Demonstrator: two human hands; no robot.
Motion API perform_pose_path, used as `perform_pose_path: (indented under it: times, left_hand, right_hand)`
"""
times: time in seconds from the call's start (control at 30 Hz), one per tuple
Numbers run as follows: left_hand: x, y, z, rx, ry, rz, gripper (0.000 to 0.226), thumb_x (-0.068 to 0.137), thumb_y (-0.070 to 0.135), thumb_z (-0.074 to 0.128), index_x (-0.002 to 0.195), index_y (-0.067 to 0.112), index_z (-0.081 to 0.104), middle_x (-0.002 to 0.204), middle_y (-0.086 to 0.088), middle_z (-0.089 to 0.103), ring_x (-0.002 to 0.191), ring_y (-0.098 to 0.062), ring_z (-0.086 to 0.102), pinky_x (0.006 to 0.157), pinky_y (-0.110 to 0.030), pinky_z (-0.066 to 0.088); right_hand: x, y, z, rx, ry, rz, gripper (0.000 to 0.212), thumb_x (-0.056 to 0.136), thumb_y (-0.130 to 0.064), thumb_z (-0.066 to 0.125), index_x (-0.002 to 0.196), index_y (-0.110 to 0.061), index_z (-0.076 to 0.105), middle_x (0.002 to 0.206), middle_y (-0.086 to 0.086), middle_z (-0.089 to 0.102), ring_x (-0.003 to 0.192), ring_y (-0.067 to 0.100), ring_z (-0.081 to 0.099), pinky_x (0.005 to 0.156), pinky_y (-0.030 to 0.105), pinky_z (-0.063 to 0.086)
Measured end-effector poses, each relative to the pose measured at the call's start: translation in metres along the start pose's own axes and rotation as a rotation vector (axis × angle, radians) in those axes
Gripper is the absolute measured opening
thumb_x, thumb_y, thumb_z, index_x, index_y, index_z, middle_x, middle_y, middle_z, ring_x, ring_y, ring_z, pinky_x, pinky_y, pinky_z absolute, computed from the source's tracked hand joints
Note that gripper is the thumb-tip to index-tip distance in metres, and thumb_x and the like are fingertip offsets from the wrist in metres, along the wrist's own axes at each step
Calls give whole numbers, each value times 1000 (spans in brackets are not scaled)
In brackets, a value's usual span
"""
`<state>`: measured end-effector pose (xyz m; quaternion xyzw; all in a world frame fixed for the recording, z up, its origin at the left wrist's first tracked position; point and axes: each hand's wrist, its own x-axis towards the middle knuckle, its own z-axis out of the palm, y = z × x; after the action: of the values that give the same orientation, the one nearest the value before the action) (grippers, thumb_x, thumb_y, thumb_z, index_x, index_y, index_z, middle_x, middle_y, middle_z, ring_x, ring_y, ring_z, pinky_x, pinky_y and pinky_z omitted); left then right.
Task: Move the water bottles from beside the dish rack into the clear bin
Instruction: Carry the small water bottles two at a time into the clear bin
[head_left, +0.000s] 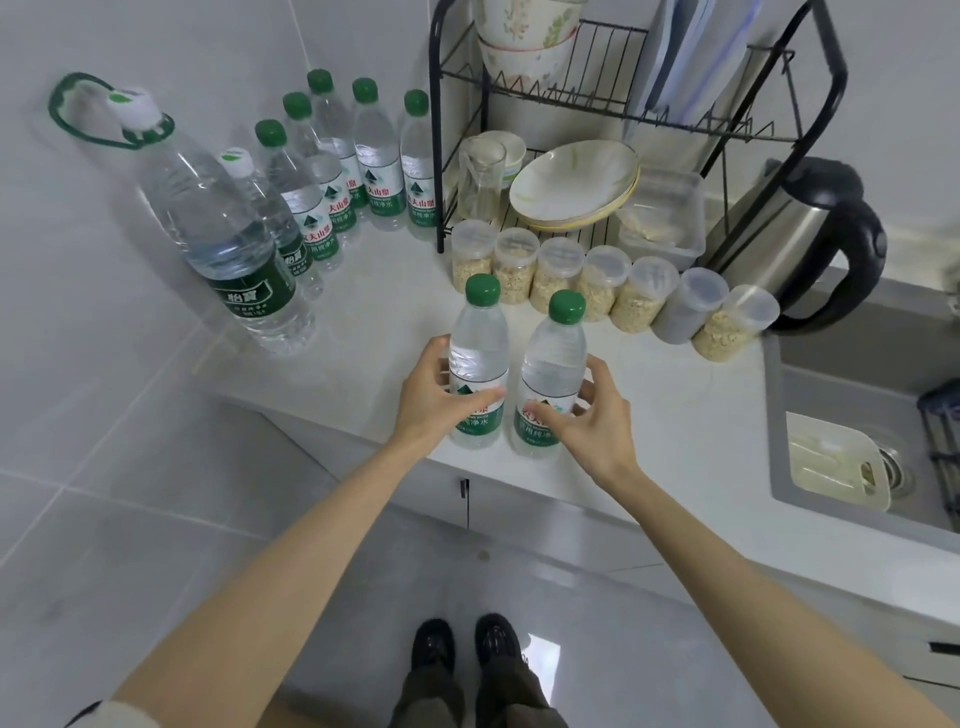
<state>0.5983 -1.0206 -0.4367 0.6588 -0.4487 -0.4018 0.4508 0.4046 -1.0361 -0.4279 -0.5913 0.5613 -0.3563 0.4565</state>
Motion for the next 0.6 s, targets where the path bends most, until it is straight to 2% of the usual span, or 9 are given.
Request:
perform_pose_path:
  times: [0.07, 0.17, 0.33, 0.4, 0.53, 0.6]
  left_hand:
    - [-3, 7, -1, 38, -27, 20, 66, 56, 31, 89, 110, 35, 51, 105, 14, 66, 99, -8, 63, 78, -17, 48]
    - [-8, 23, -5, 62, -57, 55, 69, 54, 37, 89, 111, 33, 51, 106, 11, 66, 98, -9, 63, 78, -19, 48]
    - [-11, 67, -3, 52, -92, 137, 66, 57, 29, 90, 112, 36, 54, 104, 14, 67, 96, -2, 63, 72, -8, 46]
    - [-13, 89, 1, 19, -132, 194, 66, 57, 25, 91, 112, 35, 55, 105, 14, 68, 96, -3, 64, 71, -6, 47]
    - [-15, 133, 10, -15, -213, 318, 66, 55, 26, 92, 111, 36, 58, 109, 11, 69, 101, -9, 65, 82, -22, 51]
    - [-17, 154, 15, -17, -256, 385, 68, 50, 36, 90, 108, 43, 56, 110, 12, 69, 102, -8, 65, 84, -25, 52]
  right_hand:
    - [-1, -8, -4, -1, -18, -1, 66, 72, -20, 84, 126, -26, 46, 97, -9, 69, 85, -6, 66, 77, 17, 53]
    - [-6, -22, -15, 30, -14, -5, 69, 70, -21, 86, 126, -25, 46, 94, -10, 70, 85, 2, 69, 77, 24, 56]
    - [-17, -59, -45, 80, 40, -66, 68, 69, -15, 86, 124, -24, 47, 92, -12, 73, 84, 4, 71, 74, 22, 56]
    - [-27, -78, -61, 82, 86, -108, 65, 69, -13, 86, 121, -22, 49, 93, -16, 73, 89, 3, 70, 77, 26, 57]
    - [-48, -112, -93, 31, 168, -190, 63, 68, -16, 87, 117, -27, 50, 104, -11, 72, 99, 6, 68, 89, 35, 55]
    - [-61, -127, -108, 7, 208, -211, 64, 68, -14, 86, 119, -26, 49, 104, -11, 72, 96, 5, 69, 89, 32, 55]
